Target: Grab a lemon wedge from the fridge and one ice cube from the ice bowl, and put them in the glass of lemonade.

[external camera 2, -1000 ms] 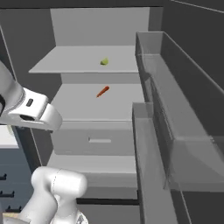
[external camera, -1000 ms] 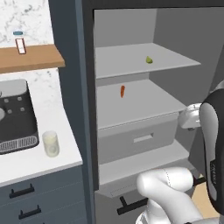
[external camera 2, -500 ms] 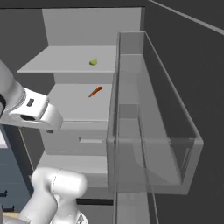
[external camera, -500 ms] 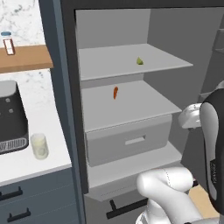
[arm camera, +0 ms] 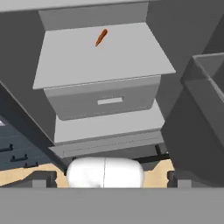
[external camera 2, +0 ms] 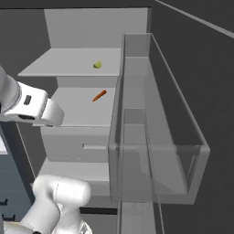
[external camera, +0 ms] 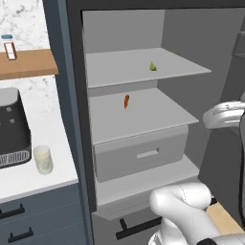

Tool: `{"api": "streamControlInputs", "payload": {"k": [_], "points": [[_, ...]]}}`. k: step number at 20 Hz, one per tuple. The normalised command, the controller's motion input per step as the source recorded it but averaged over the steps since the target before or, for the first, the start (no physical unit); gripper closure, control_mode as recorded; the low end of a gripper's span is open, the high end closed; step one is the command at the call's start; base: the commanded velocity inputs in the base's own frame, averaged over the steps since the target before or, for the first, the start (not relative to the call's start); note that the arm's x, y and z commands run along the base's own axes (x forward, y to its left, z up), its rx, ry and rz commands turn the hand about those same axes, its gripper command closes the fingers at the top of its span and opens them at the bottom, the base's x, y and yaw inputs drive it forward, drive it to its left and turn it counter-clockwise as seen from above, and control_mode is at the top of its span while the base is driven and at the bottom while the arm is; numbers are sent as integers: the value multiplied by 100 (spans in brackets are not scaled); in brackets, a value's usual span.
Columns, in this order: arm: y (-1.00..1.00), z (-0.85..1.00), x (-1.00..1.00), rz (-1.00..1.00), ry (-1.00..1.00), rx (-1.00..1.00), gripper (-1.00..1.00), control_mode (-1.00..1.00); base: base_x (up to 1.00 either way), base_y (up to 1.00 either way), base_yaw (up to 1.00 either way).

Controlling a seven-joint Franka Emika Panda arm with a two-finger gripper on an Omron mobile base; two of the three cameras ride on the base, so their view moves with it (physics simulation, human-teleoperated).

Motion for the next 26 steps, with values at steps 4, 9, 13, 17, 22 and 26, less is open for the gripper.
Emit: {"api": "streamControlInputs", "payload": {"k": [4, 9, 13, 17, 22, 26], "points": [[4, 71, 0, 7, -32, 12, -100, -100, 0, 0, 0], [18, 58, 23, 3, -24, 6, -100, -100, 0, 0, 0], [31, 56, 91, 0, -10, -1, -100, -100, 0, 0, 0], [30, 5, 100, 0, 9, -6, -100, -100, 0, 0, 0], [-3, -29, 100, -3, 15, -3, -100, -100, 0, 0, 0], [-19, -31, 100, -8, 3, 0, -100, -100, 0, 0, 0]]}}
